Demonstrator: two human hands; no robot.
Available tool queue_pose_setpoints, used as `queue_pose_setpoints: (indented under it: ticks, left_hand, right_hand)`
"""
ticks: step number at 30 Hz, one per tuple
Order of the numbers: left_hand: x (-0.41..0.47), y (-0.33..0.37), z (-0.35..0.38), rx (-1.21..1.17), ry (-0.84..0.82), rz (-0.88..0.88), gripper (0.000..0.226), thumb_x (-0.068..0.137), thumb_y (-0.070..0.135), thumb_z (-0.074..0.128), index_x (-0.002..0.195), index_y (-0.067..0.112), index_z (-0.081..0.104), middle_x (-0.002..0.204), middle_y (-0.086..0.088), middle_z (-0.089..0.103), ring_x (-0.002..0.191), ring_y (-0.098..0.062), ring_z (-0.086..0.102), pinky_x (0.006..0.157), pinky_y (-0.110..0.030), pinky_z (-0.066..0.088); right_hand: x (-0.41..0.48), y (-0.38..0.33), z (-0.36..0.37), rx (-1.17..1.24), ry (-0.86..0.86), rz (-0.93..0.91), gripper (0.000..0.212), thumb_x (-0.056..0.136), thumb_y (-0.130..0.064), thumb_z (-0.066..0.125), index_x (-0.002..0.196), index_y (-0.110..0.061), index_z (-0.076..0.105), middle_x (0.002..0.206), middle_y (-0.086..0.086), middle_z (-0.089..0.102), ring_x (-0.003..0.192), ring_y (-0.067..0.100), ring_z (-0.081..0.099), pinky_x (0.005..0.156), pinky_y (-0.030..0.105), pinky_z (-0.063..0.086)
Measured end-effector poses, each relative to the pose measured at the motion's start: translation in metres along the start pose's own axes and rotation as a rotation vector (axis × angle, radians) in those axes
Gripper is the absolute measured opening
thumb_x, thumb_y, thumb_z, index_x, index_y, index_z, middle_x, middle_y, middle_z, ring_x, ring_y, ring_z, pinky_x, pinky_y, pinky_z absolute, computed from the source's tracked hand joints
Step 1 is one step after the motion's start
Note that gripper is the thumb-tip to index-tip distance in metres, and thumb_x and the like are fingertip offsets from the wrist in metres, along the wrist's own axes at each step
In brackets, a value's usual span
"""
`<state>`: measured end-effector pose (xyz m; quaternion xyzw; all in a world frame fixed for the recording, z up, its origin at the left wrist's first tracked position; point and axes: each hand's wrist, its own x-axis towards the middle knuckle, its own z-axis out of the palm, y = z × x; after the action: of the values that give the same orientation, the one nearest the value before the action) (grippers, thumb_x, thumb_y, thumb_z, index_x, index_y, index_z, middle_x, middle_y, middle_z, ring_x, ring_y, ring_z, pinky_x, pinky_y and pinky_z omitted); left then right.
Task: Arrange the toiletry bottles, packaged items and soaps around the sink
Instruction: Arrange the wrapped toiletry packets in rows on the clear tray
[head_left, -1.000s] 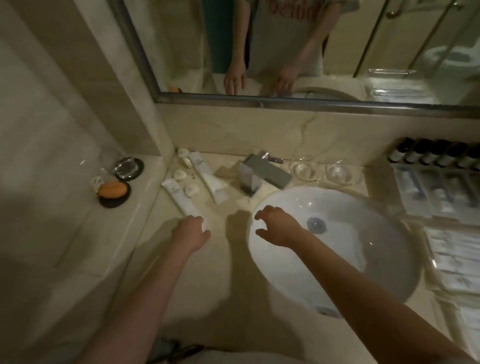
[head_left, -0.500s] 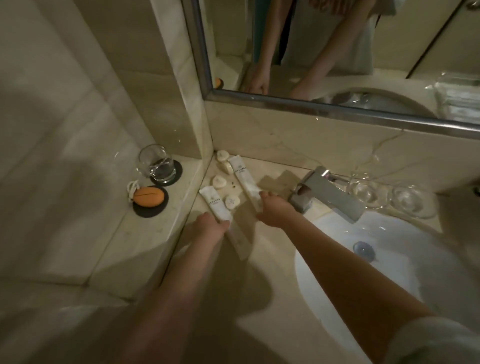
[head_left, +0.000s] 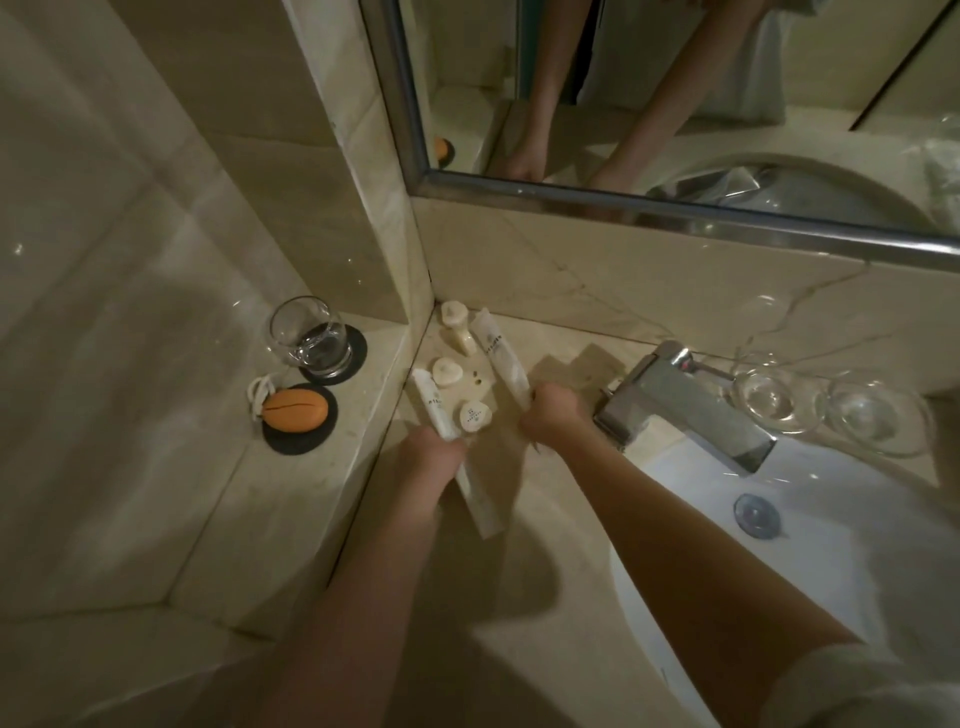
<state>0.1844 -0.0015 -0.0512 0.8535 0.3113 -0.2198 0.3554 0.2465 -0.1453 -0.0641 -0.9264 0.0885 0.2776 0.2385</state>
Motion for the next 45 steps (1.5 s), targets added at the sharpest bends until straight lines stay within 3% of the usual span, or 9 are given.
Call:
queue_pose_setpoints:
  ticks: [7,12,16,19,28,33,39,42,45]
  left_hand:
    - [-0.03,-0.01,-0.006,-0.196,0.08,0.054,0.025,0.09,0.025,0.05,0.103,0.008,0.062,0.095,-0.01,0.066,0.082,-0.025,0.062,0.068,-0.031,0.049]
    - [-0.069,-0.011,-0.002,-0.255,0.089,0.165,0.015,0.093,0.025,0.047,0.092,0.014,0.057,0.086,-0.005,0.063,0.072,-0.019,0.058,0.054,-0.025,0.042]
    - [-0.1,-0.007,0.014,-0.422,0.033,0.252,0.011,0.092,0.021,0.049,0.091,0.011,0.055,0.08,-0.001,0.058,0.082,-0.022,0.058,0.071,-0.032,0.049]
    - [-0.127,-0.002,0.03,-0.493,-0.012,0.327,0.01,0.092,0.018,0.051,0.086,0.011,0.055,0.081,-0.001,0.059,0.081,-0.02,0.058,0.068,-0.031,0.047]
    - [-0.211,0.043,0.107,-0.663,-0.271,0.376,0.013,0.085,0.004,0.048,0.076,0.009,0.055,0.062,-0.001,0.057,0.056,-0.014,0.051,0.058,-0.025,0.043]
    - [-0.252,0.086,0.146,-0.609,-0.277,0.498,0.028,0.083,0.021,0.066,0.063,0.019,0.047,0.055,0.002,0.042,0.047,-0.008,0.039,0.052,-0.021,0.037]
    - [-0.284,0.122,0.204,-0.426,-0.405,0.542,0.024,0.08,0.019,0.07,0.065,0.018,0.052,0.056,0.0,0.044,0.05,-0.014,0.039,0.056,-0.027,0.035]
    - [-0.3,0.128,0.235,-0.444,-0.442,0.557,0.019,0.084,0.016,0.066,0.069,0.016,0.055,0.059,-0.001,0.051,0.048,-0.009,0.046,0.049,-0.019,0.039]
    - [-0.318,0.132,0.262,-0.481,-0.458,0.536,0.018,0.087,0.014,0.063,0.07,0.015,0.055,0.053,0.004,0.055,0.047,-0.007,0.048,0.05,-0.018,0.041]
  right_hand:
    - [-0.033,0.031,0.003,0.396,0.042,-0.077,0.025,0.089,-0.028,0.058,0.106,-0.009,0.057,0.093,0.01,0.064,0.079,0.023,0.064,0.073,0.04,0.057]
    - [-0.091,0.061,0.0,0.535,0.118,-0.19,0.017,0.088,-0.022,0.061,0.096,-0.008,0.06,0.07,0.002,0.059,0.061,0.018,0.058,0.065,0.04,0.055]
    - [-0.143,0.091,-0.01,0.586,0.151,-0.268,0.018,0.088,-0.022,0.062,0.102,-0.01,0.063,0.076,0.005,0.061,0.06,0.014,0.056,0.055,0.026,0.049]
    - [-0.179,0.121,-0.02,0.65,0.184,-0.27,0.008,0.087,-0.022,0.063,0.089,-0.014,0.065,0.066,0.002,0.061,0.051,0.014,0.052,0.05,0.021,0.044]
    - [-0.262,0.239,-0.045,0.824,0.221,-0.175,0.014,0.081,-0.013,0.069,0.069,-0.019,0.067,0.056,-0.007,0.059,0.05,0.008,0.054,0.058,0.024,0.042]
    - [-0.298,0.312,-0.053,0.847,0.256,-0.109,0.013,0.078,-0.01,0.072,0.07,-0.022,0.072,0.061,0.002,0.06,0.05,0.011,0.053,0.055,0.03,0.039]
    - [-0.329,0.383,-0.066,0.915,0.253,-0.06,0.034,0.076,-0.001,0.072,0.057,-0.028,0.067,0.045,-0.013,0.054,0.043,0.001,0.047,0.045,0.013,0.035]
    - [-0.345,0.42,-0.071,0.995,0.358,0.009,0.011,0.076,-0.007,0.074,0.078,-0.018,0.07,0.053,-0.009,0.059,0.045,0.004,0.052,0.043,0.015,0.037]
    - [-0.353,0.455,-0.069,1.32,0.592,0.148,0.018,0.075,-0.014,0.075,0.089,-0.014,0.064,0.077,0.007,0.061,0.058,0.015,0.058,0.05,0.022,0.048]
